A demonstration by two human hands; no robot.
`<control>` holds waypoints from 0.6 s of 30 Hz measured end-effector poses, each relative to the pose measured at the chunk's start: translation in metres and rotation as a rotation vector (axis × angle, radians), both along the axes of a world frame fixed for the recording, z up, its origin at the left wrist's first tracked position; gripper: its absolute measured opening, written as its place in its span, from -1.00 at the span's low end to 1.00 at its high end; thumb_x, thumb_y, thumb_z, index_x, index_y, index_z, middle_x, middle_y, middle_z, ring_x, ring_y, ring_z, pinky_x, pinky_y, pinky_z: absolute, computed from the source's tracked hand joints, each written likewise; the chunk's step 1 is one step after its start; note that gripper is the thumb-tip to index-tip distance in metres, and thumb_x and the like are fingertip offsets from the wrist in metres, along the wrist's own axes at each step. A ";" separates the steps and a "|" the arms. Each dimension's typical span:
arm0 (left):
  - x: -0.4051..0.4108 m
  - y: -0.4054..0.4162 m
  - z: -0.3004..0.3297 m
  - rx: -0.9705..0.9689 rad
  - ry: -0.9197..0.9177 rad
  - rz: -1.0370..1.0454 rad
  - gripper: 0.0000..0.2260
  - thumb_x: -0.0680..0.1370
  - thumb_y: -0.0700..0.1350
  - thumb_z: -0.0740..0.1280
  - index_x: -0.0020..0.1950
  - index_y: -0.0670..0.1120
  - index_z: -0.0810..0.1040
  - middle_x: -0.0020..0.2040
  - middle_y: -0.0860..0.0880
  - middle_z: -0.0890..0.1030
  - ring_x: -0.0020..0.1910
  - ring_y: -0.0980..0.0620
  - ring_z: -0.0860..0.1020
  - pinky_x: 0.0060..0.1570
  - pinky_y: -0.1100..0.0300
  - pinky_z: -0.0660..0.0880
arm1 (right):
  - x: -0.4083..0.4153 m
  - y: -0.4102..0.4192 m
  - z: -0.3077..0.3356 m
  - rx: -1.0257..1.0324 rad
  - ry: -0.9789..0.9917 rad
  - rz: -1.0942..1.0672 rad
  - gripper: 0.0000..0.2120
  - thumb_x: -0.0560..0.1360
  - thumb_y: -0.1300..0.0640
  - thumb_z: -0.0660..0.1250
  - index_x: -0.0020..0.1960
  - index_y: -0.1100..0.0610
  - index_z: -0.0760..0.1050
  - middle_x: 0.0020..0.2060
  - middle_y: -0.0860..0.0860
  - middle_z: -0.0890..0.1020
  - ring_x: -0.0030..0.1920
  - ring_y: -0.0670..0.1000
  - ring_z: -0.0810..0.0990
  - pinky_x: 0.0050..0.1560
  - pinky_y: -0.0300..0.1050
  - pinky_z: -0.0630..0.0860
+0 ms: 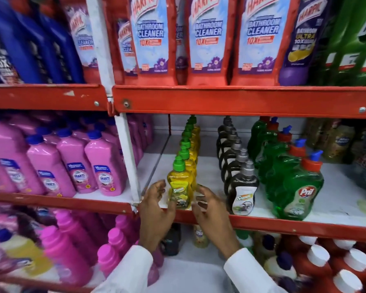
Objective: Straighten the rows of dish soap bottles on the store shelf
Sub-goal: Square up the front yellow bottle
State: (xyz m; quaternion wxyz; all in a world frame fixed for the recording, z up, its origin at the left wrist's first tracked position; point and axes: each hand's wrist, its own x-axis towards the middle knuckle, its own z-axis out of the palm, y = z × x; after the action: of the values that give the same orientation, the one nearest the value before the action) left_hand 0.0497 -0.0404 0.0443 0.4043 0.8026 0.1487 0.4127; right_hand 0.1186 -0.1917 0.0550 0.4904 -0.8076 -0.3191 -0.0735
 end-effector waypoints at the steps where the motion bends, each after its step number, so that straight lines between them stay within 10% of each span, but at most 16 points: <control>1: 0.000 0.004 -0.001 0.052 0.045 -0.025 -0.64 0.44 -0.10 0.40 0.24 -0.07 0.55 0.09 -0.01 0.67 0.03 0.04 0.65 0.10 0.11 0.60 | 0.002 0.005 0.002 -0.014 0.016 0.023 -0.58 0.52 0.22 0.36 0.37 0.09 0.48 0.19 -0.04 0.65 0.11 -0.11 0.65 0.20 -0.19 0.58; 6: 0.001 0.017 -0.005 0.085 0.054 -0.146 -0.66 0.49 -0.21 0.40 0.24 0.02 0.57 0.03 0.13 0.70 -0.04 0.31 0.66 0.05 0.30 0.60 | 0.008 0.012 0.001 -0.048 0.023 0.001 -0.63 0.52 0.22 0.39 0.32 0.12 0.53 0.09 -0.13 0.65 0.00 -0.25 0.61 0.00 -0.65 0.36; 13: 0.003 0.019 -0.004 0.067 0.026 -0.244 -0.65 0.52 -0.30 0.39 0.28 -0.07 0.57 0.08 0.08 0.71 0.01 0.34 0.64 0.07 0.45 0.51 | 0.008 0.011 -0.008 -0.031 0.093 -0.079 -0.66 0.49 0.08 0.39 0.25 0.03 0.54 0.07 -0.04 0.72 0.02 -0.10 0.71 0.11 -0.04 0.66; 18: 0.004 0.022 -0.007 0.067 0.042 -0.282 -0.61 0.52 -0.26 0.40 0.34 -0.06 0.54 0.15 0.05 0.69 0.07 0.28 0.64 0.17 0.26 0.57 | 0.000 0.011 -0.004 0.030 0.134 -0.111 -0.67 0.49 0.19 0.43 0.24 0.05 0.55 0.08 -0.01 0.71 0.00 -0.16 0.69 0.09 -0.16 0.66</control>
State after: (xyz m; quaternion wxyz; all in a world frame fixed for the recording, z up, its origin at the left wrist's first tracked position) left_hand 0.0538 -0.0181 0.0374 0.4281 0.8369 0.0290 0.3398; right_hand 0.1181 -0.1812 0.0512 0.5179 -0.8198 -0.2390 -0.0512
